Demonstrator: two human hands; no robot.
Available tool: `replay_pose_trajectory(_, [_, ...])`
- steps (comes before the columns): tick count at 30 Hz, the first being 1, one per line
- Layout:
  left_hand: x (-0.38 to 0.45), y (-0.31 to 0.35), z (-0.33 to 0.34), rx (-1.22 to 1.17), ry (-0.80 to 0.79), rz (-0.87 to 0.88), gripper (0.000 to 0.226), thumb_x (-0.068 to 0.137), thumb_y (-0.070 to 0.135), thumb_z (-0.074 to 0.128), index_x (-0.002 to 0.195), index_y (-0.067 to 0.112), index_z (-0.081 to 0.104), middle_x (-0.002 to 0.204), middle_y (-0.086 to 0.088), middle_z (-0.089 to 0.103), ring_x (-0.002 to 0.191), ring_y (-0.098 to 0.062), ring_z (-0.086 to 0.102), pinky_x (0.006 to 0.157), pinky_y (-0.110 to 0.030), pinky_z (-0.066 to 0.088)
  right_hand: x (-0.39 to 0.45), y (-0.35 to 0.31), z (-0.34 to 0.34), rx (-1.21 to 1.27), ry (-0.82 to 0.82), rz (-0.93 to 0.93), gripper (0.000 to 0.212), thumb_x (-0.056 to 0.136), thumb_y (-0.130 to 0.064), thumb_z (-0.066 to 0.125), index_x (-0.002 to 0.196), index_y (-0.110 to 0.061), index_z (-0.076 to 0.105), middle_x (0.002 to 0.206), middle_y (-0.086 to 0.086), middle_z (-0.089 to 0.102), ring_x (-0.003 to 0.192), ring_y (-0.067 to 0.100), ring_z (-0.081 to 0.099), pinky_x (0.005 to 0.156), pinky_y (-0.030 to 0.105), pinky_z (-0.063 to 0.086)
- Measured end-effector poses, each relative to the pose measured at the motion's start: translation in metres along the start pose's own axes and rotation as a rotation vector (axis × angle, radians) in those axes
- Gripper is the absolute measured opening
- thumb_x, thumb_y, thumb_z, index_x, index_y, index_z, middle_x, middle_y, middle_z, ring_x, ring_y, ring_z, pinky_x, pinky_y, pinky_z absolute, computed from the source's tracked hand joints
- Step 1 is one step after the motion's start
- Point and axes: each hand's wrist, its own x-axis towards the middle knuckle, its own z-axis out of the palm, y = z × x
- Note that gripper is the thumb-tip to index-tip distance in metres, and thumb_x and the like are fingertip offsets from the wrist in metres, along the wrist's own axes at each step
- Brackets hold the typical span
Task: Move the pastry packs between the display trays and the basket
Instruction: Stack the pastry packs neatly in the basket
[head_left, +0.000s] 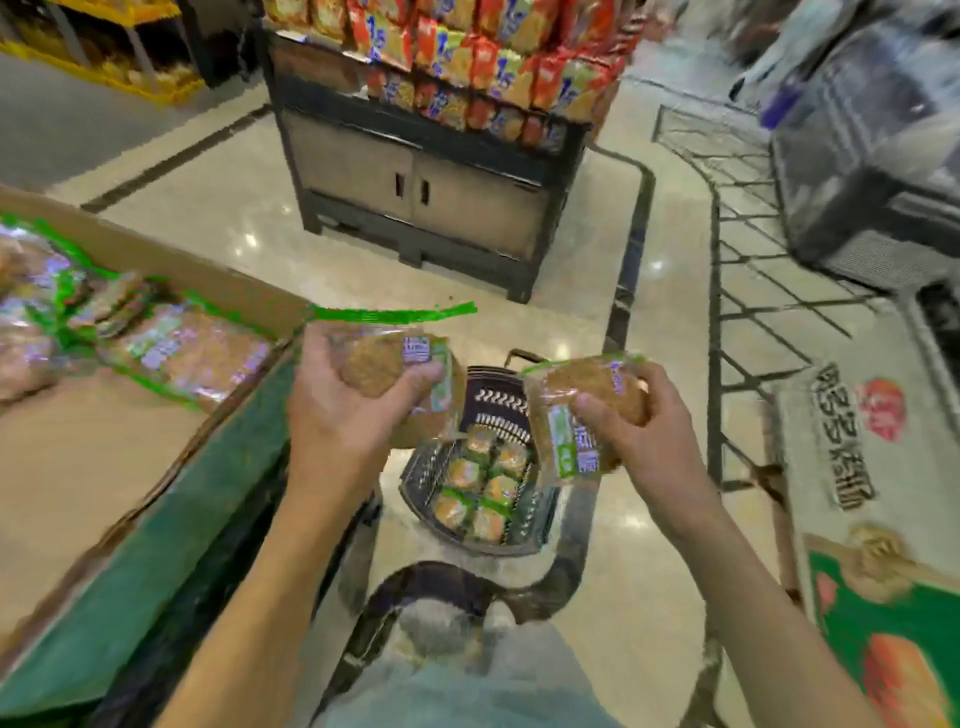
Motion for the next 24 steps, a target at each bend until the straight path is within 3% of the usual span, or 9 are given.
replay_pose_trajectory(4, [-0.036,-0.025,0.091,-0.015,-0.201,-0.183,0.070,0.065,0.037,0.095,0.118,0.027,0.050,0.099,0.005,0.076,0.090,-0.016,0.075,0.076,-0.050,0.062,-0.017,0.042,-0.086,0.074,0.134,0.082,0.043,0.077,-0.022,0.081,0.114,-0.022,0.058,0.099,0.002,0.075,0.089,0.017,0.074,0.065,0.023,0.057])
replay_pose_trajectory(8, [-0.070,-0.044,0.187,-0.064,-0.221,-0.331,0.066,0.064,0.037,0.093,0.115,0.029,0.051,0.110,-0.003,0.073,0.094,-0.018,0.074,0.070,-0.043,0.063,-0.011,0.085,-0.177,0.118,0.211,0.113,0.044,0.082,-0.016,0.078,0.120,-0.019,0.054,0.090,-0.010,0.075,0.083,0.008,0.073,0.062,0.020,0.056])
replay_pose_trajectory(10, [-0.087,-0.052,0.238,-0.075,-0.182,-0.370,0.059,0.070,0.030,0.091,0.112,0.030,0.050,0.111,-0.002,0.071,0.096,-0.018,0.073,0.071,-0.042,0.063,-0.001,0.106,-0.217,0.120,0.204,0.129,0.049,0.085,-0.015,0.076,0.127,-0.020,0.051,0.097,-0.007,0.072,0.085,0.004,0.072,0.064,0.020,0.056])
replay_pose_trajectory(12, [-0.104,-0.059,0.279,-0.034,-0.166,-0.401,0.052,0.074,0.024,0.088,0.109,0.029,0.050,0.104,0.004,0.070,0.090,-0.008,0.072,0.070,-0.033,0.062,0.006,0.128,-0.248,0.118,0.191,0.166,0.051,0.086,-0.015,0.076,0.130,-0.023,0.050,0.104,-0.004,0.070,0.088,0.005,0.072,0.066,0.020,0.056])
replay_pose_trajectory(18, [-0.126,-0.080,0.340,0.002,-0.059,-0.484,0.055,0.076,0.017,0.088,0.116,0.023,0.050,0.103,0.006,0.071,0.090,-0.007,0.072,0.075,-0.033,0.061,0.052,0.167,-0.289,0.116,0.049,0.237,0.051,0.086,-0.024,0.079,0.127,-0.036,0.052,0.105,-0.008,0.071,0.094,0.009,0.072,0.072,0.026,0.059])
replay_pose_trajectory(21, [-0.114,-0.096,0.346,-0.025,0.059,-0.516,0.053,0.076,0.014,0.087,0.112,0.025,0.051,0.099,0.006,0.072,0.092,-0.011,0.072,0.074,-0.036,0.061,0.094,0.173,-0.282,0.103,-0.069,0.256,0.051,0.087,-0.025,0.078,0.128,-0.039,0.051,0.112,-0.001,0.071,0.095,0.012,0.073,0.072,0.026,0.059])
replay_pose_trajectory(24, [-0.095,-0.112,0.347,-0.040,0.187,-0.544,0.055,0.076,0.015,0.087,0.113,0.029,0.050,0.099,0.011,0.072,0.090,-0.005,0.071,0.073,-0.029,0.058,0.145,0.175,-0.260,0.070,-0.225,0.263,0.052,0.087,-0.020,0.076,0.129,-0.037,0.051,0.111,-0.001,0.072,0.093,0.010,0.073,0.072,0.024,0.058])
